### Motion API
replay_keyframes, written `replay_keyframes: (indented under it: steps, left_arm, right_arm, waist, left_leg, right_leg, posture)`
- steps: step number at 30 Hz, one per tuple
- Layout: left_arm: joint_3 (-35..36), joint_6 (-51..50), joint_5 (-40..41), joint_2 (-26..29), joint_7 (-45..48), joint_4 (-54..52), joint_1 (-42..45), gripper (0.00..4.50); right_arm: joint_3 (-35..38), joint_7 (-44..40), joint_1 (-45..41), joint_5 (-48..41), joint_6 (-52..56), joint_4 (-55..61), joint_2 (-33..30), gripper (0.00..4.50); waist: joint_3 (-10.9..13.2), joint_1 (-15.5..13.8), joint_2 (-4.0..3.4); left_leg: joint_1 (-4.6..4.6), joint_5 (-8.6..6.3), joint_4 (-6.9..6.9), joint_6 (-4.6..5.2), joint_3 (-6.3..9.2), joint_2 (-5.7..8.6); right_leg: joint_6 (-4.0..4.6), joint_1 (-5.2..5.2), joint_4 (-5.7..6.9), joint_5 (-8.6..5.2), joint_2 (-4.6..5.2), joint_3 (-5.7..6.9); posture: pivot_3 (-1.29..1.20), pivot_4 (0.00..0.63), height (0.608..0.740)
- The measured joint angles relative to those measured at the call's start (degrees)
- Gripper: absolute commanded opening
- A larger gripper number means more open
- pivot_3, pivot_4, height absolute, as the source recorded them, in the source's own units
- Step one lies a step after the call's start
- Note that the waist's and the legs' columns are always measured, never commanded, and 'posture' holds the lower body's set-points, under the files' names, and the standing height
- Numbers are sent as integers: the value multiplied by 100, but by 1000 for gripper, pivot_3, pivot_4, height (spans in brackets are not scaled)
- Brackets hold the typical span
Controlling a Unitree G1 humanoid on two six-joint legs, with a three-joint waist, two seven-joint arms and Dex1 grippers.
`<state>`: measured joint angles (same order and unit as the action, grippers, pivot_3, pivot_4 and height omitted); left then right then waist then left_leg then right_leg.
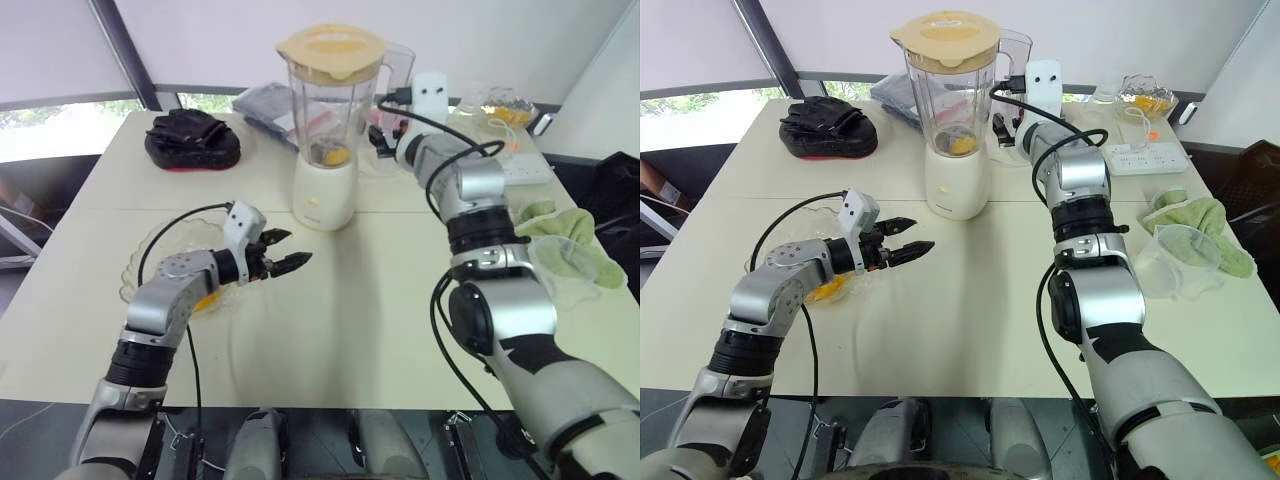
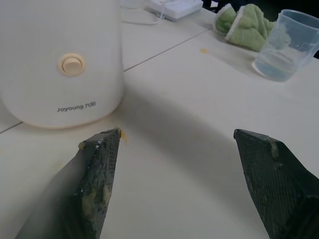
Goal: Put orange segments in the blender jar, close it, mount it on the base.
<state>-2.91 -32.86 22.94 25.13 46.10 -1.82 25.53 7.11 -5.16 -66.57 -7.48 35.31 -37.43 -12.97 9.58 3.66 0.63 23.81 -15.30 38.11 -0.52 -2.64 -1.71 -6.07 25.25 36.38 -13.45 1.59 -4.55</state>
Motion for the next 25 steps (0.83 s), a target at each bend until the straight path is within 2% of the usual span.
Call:
replay_keyframes:
  steps: [4, 9, 15, 19, 25]
  left_arm:
    - [-5, -12, 6, 0, -6, -2, 2, 3773]
    - [250, -299, 157, -38, -288, -100, 129, 3773]
    - [521, -721, 414, 188, -501, -676, 49, 3773]
    - [751, -1083, 655, 519, -541, -1243, -242, 3773]
    - [1284, -1660, 1217, 980, -623, -2132, -693, 3773]
  right_arm:
    - [-132, -284, 800, -34, 448, 893, -57, 4216]
    - [-90, -899, 2552, -647, 1280, 3524, -270, 4216]
    - [729, -1680, 3692, -1716, 1790, 5988, -1129, 4216]
    - [1386, -2479, 4609, -2565, 1967, 6887, -1910, 4216]
    - [2193, -3091, 5659, -3534, 2183, 7402, -2501, 4216]
  waist:
    - [0, 7, 0]
    - [1, -41, 0]
    - [1, -86, 2]
    - [5, -112, 10]
    - [13, -105, 26]
  left_leg:
    - [3, 0, 0, 0, 2, -2]
    - [14, 0, -1, 0, 23, -6]
    - [0, 0, 2, 1, 27, 1]
    - [-21, -1, 1, 2, 19, -4]
    - [-52, -1, 6, 2, 14, -6]
  right_leg:
    - [0, 2, 0, 0, 1, 0]
    - [-1, 10, 2, 0, -1, 3]
    - [-1, -3, -1, 0, -4, 2]
    - [1, -28, -7, -3, -12, 5]
    - [26, -58, -18, -17, -9, -6]
  posture:
    - [0, 150, 740]
    - [0, 150, 740]
    - [0, 150, 740]
    - [0, 150, 740]
    - [0, 150, 740]
